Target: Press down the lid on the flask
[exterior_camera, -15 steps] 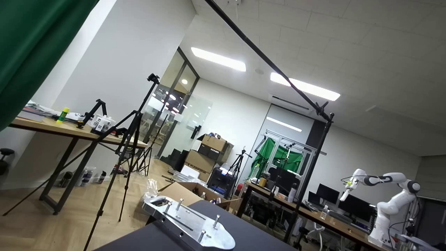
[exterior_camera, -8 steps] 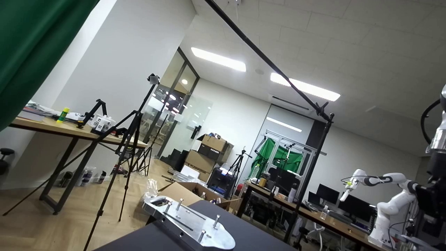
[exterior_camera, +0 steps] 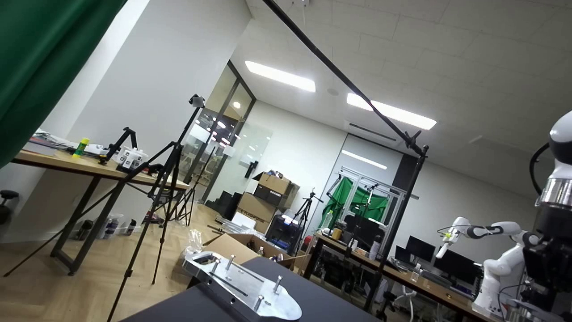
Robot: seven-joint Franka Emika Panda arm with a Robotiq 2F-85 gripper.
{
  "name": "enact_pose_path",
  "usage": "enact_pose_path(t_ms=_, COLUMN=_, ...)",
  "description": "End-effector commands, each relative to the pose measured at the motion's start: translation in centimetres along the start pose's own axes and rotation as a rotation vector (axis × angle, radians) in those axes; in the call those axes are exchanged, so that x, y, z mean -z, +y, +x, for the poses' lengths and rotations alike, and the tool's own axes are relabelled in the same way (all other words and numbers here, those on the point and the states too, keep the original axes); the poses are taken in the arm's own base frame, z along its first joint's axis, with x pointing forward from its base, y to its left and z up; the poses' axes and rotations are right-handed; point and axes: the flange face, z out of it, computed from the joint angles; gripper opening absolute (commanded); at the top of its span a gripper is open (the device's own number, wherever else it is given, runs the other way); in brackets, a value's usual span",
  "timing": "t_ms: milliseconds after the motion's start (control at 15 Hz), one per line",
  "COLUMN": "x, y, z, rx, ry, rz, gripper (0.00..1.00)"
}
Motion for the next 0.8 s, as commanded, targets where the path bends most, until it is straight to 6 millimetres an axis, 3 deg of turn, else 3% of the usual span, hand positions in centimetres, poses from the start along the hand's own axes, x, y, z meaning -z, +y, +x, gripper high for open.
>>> enact_pose_path(t_ms=0, x=-1.0, y=0.7, z=0.6, rx=0.001, ry=-0.020, rz=0.021, gripper=0.00)
enact_pose_path(t_ms=733, x=-2.8, y=-0.7, z=0.9, rx=0.067, ry=-0.160, rz=-0.014, gripper=0.00)
